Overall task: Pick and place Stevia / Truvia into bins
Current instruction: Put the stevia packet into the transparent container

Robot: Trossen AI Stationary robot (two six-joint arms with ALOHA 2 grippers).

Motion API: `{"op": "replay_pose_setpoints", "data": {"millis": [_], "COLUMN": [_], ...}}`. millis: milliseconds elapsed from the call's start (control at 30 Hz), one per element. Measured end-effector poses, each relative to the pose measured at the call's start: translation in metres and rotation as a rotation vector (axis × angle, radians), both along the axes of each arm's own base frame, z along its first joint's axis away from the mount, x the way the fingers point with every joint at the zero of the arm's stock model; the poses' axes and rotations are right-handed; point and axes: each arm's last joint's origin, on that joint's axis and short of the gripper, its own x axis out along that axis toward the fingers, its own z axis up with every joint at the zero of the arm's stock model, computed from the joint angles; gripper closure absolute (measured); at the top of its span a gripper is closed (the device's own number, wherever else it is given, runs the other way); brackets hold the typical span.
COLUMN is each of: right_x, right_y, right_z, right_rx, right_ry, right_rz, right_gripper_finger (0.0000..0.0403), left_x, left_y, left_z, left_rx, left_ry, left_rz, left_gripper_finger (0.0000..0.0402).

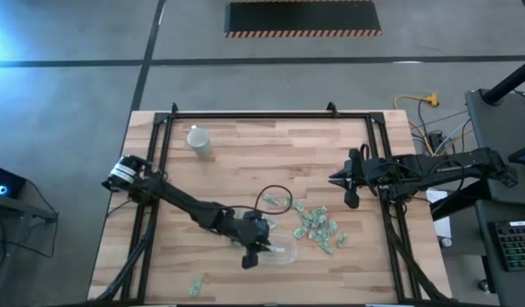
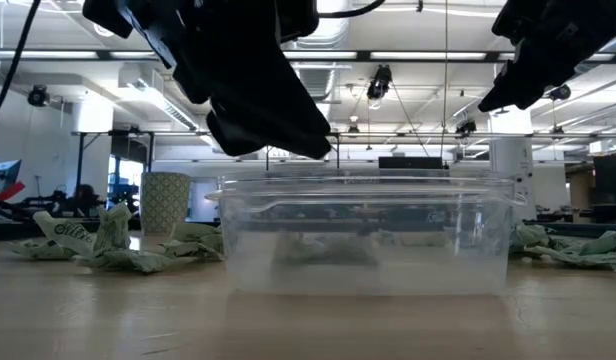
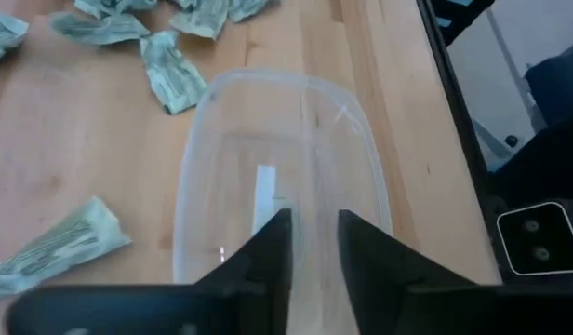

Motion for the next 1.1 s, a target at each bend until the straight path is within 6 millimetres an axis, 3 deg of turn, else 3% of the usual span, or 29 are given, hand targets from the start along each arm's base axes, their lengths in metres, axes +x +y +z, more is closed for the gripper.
{"op": "replay_pose_setpoints", "data": {"millis": [167,300,433,733,867,1100], "right_x": [0.000,-0.001,-0.003,-0.003,-0.003,0.000], "right_y": [0.005,0.011,0.017,0.045,0.063,0.091], "right_z": [-0.001,-0.004,-0.011,-0.035,-0.038,-0.049], "right_rx": [0.102,0.257,0.382,0.477,0.460,0.353], "right_ry": [0.015,0.042,0.084,0.268,0.325,0.422], "right_rz": [0.134,0.286,0.330,0.382,0.376,0.364], "right_gripper_finger": [0.0344,0.0344,0.0344,0.0344,0.0344,0.0344], "left_x": [0.003,-0.002,-0.018,-0.071,-0.085,-0.102], "left_y": [0.001,0.006,0.012,0.027,0.026,0.032], "left_z": [0.009,0.029,0.043,0.052,0.057,0.044], "left_rx": [-0.075,-0.127,-0.091,0.040,0.051,0.083], "left_ry": [-0.002,-0.032,0.035,0.340,0.352,0.377], "left_rz": [0.045,0.072,0.068,0.075,0.052,0.060], "left_gripper_finger": [0.0279,0.0273,0.0272,0.0272,0.0272,0.0272]}}
